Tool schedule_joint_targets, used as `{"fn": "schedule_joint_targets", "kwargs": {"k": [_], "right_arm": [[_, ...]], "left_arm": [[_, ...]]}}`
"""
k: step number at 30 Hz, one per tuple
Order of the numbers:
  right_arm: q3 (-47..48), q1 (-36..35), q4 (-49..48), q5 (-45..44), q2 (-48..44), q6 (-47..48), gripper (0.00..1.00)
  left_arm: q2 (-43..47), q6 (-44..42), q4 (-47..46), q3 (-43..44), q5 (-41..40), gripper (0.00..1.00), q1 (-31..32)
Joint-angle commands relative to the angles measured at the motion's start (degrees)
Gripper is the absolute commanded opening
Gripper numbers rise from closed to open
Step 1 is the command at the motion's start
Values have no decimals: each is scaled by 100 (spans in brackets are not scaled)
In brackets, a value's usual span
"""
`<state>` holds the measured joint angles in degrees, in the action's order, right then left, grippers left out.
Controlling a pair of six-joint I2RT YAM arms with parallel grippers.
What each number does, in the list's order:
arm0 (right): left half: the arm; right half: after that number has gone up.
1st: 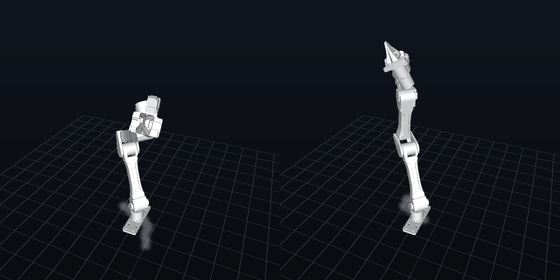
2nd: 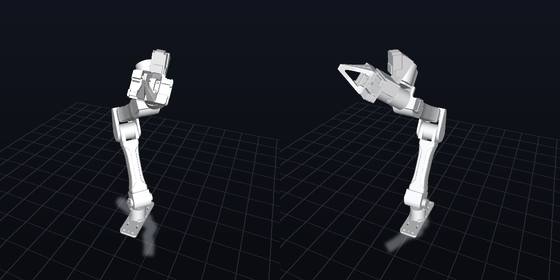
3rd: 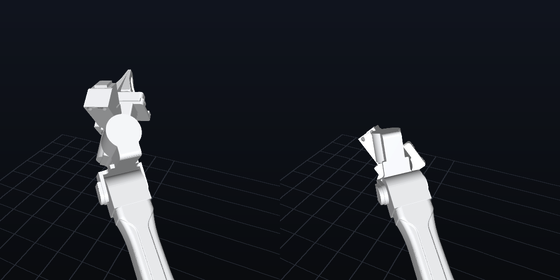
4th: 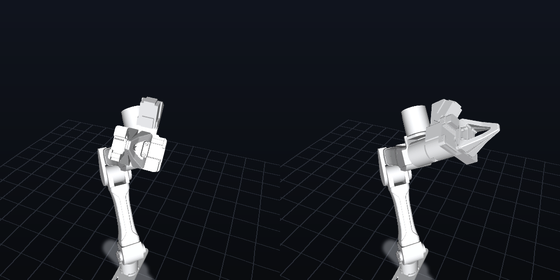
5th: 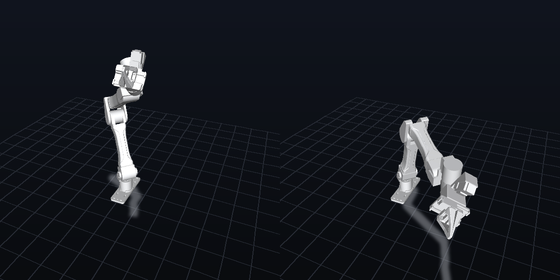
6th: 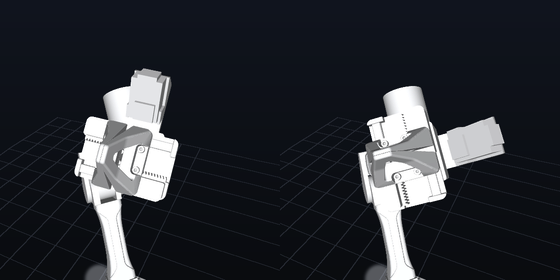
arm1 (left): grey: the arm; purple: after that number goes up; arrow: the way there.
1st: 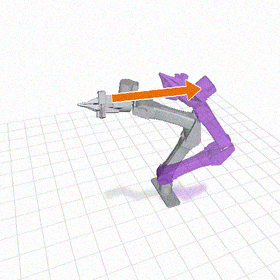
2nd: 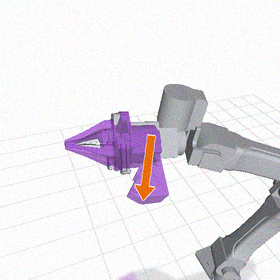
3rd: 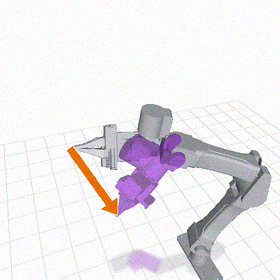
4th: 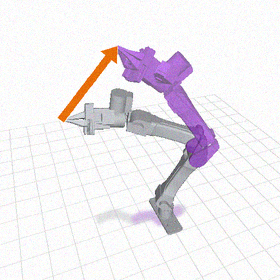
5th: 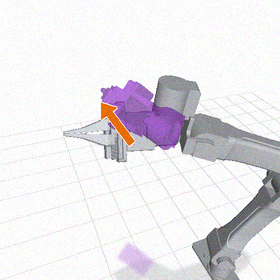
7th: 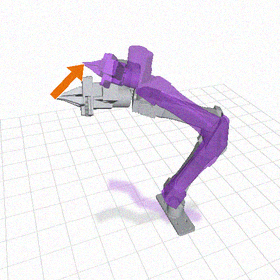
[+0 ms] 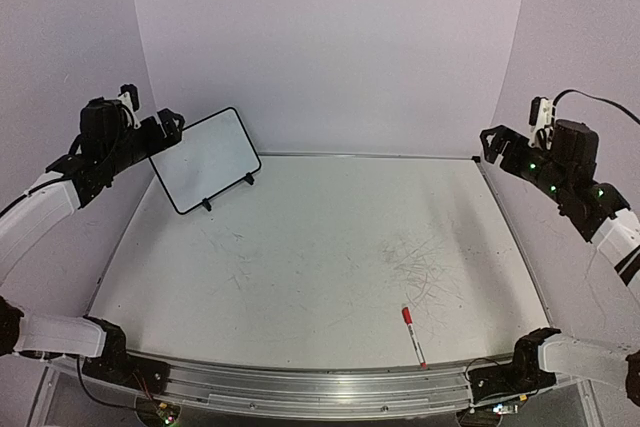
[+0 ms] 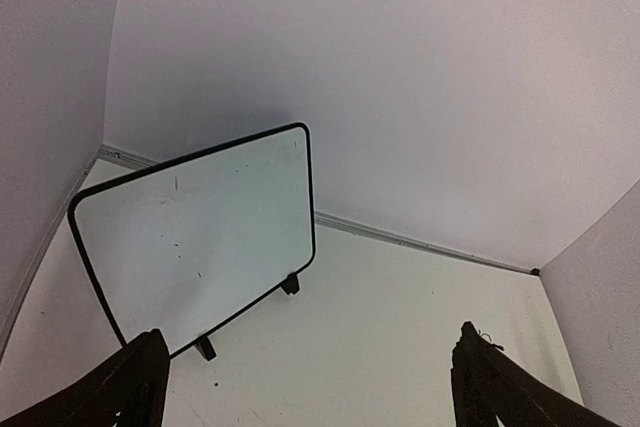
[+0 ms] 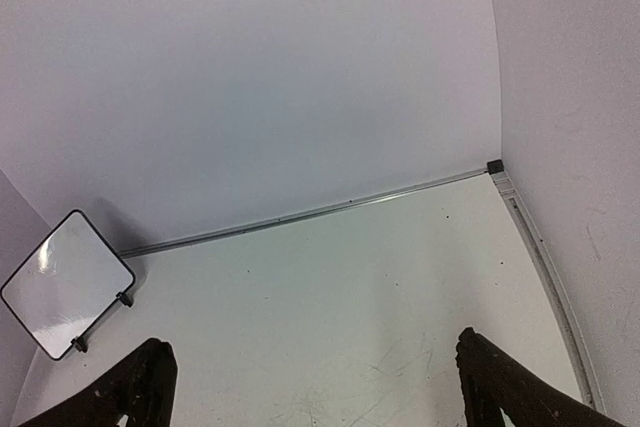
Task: Write a sentence on the whiteboard
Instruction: Move the whiteboard stand to the corner of the board.
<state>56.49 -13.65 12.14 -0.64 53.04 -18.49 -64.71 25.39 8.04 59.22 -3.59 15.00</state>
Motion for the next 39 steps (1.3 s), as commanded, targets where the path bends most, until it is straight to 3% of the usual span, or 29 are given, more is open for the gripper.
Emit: {"fn": "schedule_joint_targets", "kwargs": {"k": [1,7,11,15,20,26,30,39], "right_arm": [[8,-18,-80,-214,68,-103,98],[-335,-18,-91,-568,71,-215,98],[-477,-19,-98,-501,77,-190,98],[-468,-21,-61,-243,130,-137,98],[-545,-17,6,-271,-60,-245,98],[-696,-20,94,-273,-479,-427,98],[-771,-21,102,-268,-580,-473,98],[-561,-18,131,14,-404,-468,98]], "left_arm": [[-289,323,88,-34,753,99,-4],[-1155,587,83,-184,1593,99,48],[-1999,834,89,19,1585,99,277],[-2878,1246,164,440,753,99,677],[-3987,1873,736,1235,-658,90,919],[-4502,2658,1369,1627,-2219,86,1158],[-4647,3110,1462,1597,-2669,78,1169],[-5448,2814,1532,2221,-3089,67,1134]]}}
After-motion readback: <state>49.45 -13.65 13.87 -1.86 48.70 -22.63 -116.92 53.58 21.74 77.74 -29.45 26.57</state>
